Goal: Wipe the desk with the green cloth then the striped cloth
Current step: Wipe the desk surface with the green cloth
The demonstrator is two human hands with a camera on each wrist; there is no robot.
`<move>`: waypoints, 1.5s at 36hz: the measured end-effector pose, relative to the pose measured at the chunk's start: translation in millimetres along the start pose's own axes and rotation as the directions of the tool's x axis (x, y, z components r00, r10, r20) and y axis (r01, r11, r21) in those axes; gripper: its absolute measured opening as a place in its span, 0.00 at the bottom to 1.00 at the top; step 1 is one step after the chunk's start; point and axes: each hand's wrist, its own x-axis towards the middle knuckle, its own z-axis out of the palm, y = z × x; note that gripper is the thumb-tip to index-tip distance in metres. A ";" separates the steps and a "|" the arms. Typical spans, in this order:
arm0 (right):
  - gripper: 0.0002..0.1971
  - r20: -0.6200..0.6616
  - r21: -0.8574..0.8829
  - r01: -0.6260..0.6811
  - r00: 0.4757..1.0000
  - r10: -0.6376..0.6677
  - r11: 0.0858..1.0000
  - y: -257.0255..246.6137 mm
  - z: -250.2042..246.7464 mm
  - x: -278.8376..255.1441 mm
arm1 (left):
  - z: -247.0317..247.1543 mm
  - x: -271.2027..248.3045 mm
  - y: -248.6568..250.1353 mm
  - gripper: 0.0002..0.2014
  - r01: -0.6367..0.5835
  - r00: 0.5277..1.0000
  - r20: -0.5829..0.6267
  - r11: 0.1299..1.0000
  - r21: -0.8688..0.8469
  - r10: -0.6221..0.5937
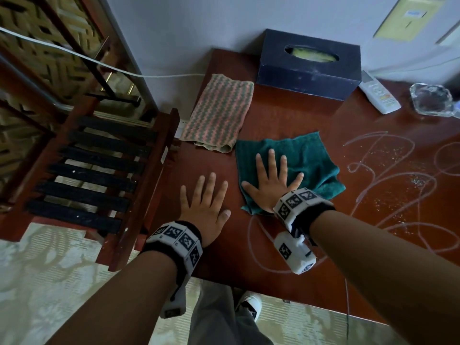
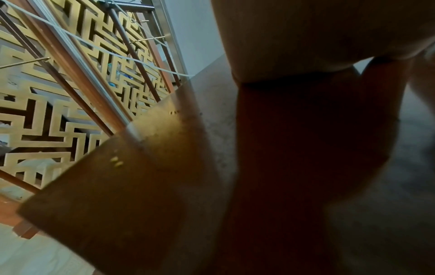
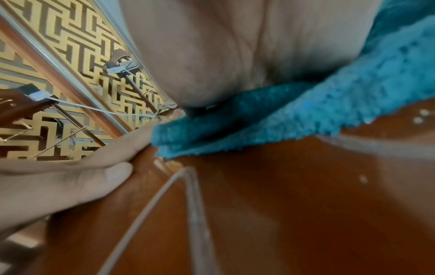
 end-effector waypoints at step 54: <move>0.36 -0.054 -0.100 0.201 0.977 -0.207 0.974 24.2 27.4 -102.1 | -15.7 -2.2 0.4 0.32 -0.011 0.989 0.150 0.999 -0.051 0.019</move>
